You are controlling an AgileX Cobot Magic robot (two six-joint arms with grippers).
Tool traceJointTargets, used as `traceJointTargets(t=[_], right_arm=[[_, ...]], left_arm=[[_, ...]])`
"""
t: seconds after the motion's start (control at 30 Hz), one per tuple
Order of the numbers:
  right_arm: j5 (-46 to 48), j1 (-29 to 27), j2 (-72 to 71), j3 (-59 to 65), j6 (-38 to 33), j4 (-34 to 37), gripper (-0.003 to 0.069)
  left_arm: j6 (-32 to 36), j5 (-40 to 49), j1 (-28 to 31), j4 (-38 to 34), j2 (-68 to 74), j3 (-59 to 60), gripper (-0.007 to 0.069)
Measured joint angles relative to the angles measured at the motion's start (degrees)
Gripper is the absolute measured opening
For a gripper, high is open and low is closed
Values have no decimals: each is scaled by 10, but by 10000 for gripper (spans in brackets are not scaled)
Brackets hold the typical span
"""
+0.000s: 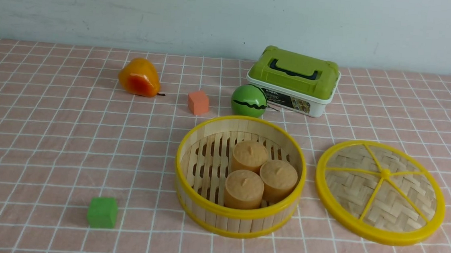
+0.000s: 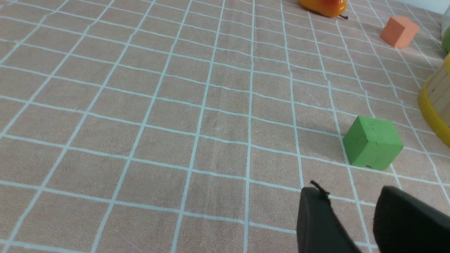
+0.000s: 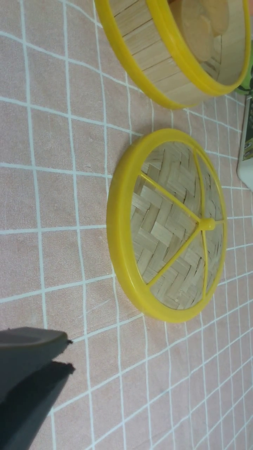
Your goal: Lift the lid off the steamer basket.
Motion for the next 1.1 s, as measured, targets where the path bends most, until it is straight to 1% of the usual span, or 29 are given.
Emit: traceJointTargets(t=[1.1], right_arm=[[0, 0, 0, 0, 1, 0, 92]], left_arm=[[0, 0, 0, 0, 0, 0, 239]])
